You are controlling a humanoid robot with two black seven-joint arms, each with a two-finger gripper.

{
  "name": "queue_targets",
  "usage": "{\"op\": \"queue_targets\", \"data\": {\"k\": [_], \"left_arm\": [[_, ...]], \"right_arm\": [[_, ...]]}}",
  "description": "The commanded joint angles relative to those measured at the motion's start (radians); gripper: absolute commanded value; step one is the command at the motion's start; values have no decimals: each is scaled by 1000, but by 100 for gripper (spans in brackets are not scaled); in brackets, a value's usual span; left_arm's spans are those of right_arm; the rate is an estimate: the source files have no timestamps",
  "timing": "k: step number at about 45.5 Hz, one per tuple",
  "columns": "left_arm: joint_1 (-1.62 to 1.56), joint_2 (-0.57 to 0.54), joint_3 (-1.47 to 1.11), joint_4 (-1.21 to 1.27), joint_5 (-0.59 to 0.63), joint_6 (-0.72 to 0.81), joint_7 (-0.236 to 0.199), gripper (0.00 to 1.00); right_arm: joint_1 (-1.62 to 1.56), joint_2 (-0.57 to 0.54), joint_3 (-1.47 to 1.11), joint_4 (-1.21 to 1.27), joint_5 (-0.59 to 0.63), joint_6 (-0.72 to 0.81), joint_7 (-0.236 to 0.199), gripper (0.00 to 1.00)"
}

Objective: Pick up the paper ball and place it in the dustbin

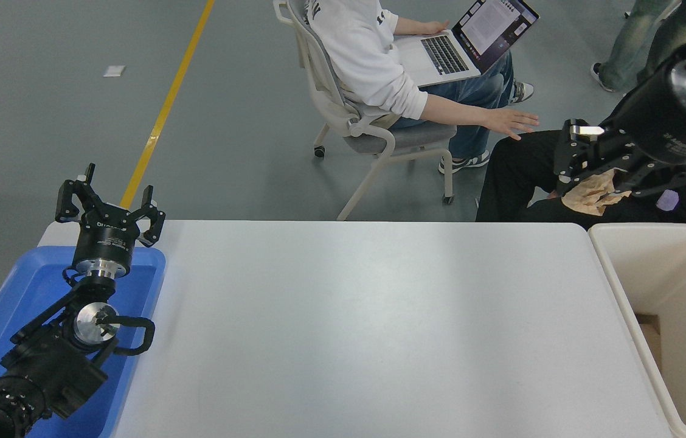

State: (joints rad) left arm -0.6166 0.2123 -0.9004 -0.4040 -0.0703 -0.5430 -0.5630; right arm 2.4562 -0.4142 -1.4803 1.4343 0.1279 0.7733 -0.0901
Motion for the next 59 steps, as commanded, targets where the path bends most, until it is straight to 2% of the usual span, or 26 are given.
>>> {"op": "queue_targets", "data": {"k": [1,7,16,24,35,41,47,59], "left_arm": [[0,1,0,-1,0,0,0,99],[0,1,0,-1,0,0,0,99],[0,1,0,1,0,0,0,99],[0,-1,0,1,0,0,0,99],[0,1,0,-1,0,0,0,99],[0,-1,0,1,0,0,0,99],[0,1,0,-1,0,0,0,99],[0,-1,0,1,0,0,0,99]], "right_arm": [[-35,-144,-152,-14,-11,-72,0,0],[-120,-265,-158,-61,-13,-170,-3,0],[-374,-351,-104,-212,6,-342,0,0],[-670,-388,77,-293,7,-538,-2,0],[-1052,-370,284,-563,9,-612,-2,0],[-1298,-284,469,-745,-1,-612,-2,0],[-1434,-264,601,-865,-11,-612,0,0],[-1602,-114,656,-1150,-34,-628,0,0]]}}
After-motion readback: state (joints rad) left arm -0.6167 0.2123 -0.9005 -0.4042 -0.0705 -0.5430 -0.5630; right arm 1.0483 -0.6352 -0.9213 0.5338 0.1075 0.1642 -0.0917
